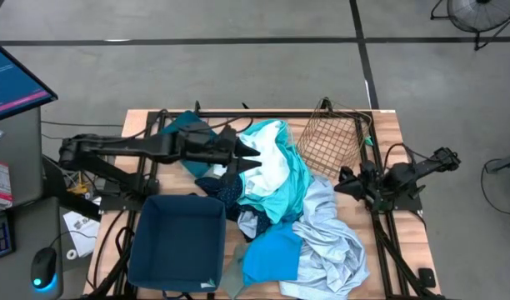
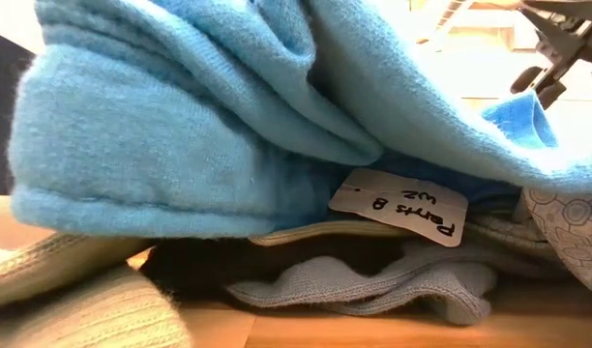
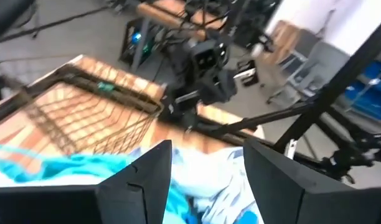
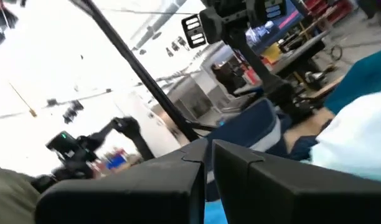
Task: Pick & Place Cloths
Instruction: Put the light blue shorts into the wire basket
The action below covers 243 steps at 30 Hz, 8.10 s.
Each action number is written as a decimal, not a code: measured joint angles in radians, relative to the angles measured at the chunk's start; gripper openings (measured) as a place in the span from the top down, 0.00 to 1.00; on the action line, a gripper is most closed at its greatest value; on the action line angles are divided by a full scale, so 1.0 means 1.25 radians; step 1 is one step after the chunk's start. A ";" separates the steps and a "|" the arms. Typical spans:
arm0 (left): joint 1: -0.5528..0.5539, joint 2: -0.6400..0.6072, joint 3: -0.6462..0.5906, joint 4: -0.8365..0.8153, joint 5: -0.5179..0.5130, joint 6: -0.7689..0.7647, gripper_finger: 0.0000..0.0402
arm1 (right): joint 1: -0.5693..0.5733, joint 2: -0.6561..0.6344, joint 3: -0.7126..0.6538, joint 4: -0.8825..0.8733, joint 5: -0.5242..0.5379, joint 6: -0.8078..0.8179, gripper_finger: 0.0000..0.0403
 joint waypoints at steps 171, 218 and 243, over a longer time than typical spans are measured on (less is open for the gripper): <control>-0.129 -0.862 -0.929 0.251 -0.265 -0.054 0.67 | -0.601 1.083 1.660 -1.350 0.986 -0.436 1.00; -0.129 -0.862 -0.929 0.258 -0.292 -0.072 0.64 | -0.725 1.078 0.917 -1.138 -0.003 -0.222 0.41; -0.129 -0.862 -0.929 0.261 -0.294 -0.113 0.59 | -0.753 1.259 0.985 -1.010 0.001 -0.137 0.28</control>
